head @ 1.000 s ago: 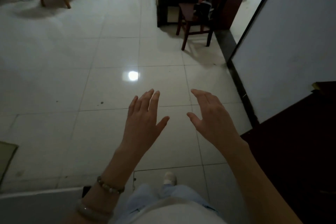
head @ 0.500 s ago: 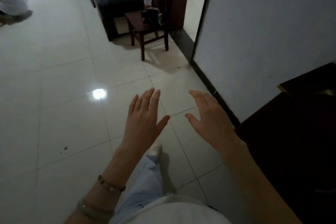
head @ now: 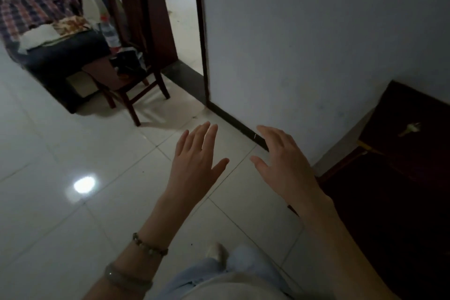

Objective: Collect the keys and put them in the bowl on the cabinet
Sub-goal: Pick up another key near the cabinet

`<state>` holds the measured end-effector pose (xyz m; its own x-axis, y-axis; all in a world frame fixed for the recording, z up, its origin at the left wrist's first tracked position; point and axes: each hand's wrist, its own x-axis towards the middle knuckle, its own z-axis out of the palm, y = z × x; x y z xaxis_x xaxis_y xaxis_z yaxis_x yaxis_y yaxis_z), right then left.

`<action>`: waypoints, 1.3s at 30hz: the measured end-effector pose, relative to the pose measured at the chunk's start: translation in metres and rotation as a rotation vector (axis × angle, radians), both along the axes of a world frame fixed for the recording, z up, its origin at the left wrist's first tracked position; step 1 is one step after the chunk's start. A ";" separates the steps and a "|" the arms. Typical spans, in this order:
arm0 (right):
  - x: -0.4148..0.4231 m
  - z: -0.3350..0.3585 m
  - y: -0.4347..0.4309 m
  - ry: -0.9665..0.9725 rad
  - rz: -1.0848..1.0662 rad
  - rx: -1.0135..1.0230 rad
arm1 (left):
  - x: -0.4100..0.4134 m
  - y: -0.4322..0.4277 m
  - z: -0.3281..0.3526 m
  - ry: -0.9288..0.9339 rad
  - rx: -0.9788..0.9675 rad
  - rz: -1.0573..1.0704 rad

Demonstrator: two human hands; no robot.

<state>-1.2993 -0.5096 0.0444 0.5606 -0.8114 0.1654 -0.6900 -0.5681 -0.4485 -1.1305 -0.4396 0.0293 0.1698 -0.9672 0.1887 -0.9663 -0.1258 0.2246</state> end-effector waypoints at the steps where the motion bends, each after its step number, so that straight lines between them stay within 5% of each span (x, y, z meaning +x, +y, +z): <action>1: 0.001 0.001 -0.006 -0.002 -0.028 0.000 | 0.004 -0.012 0.001 0.002 -0.003 -0.026; 26: -0.104 -0.002 -0.238 -0.023 -0.651 -0.020 | -0.097 -0.351 -0.002 -0.007 -0.034 -0.655; 39: -0.176 -0.011 -0.247 -0.004 -1.030 0.027 | -0.185 -0.422 -0.009 -0.024 0.009 -1.009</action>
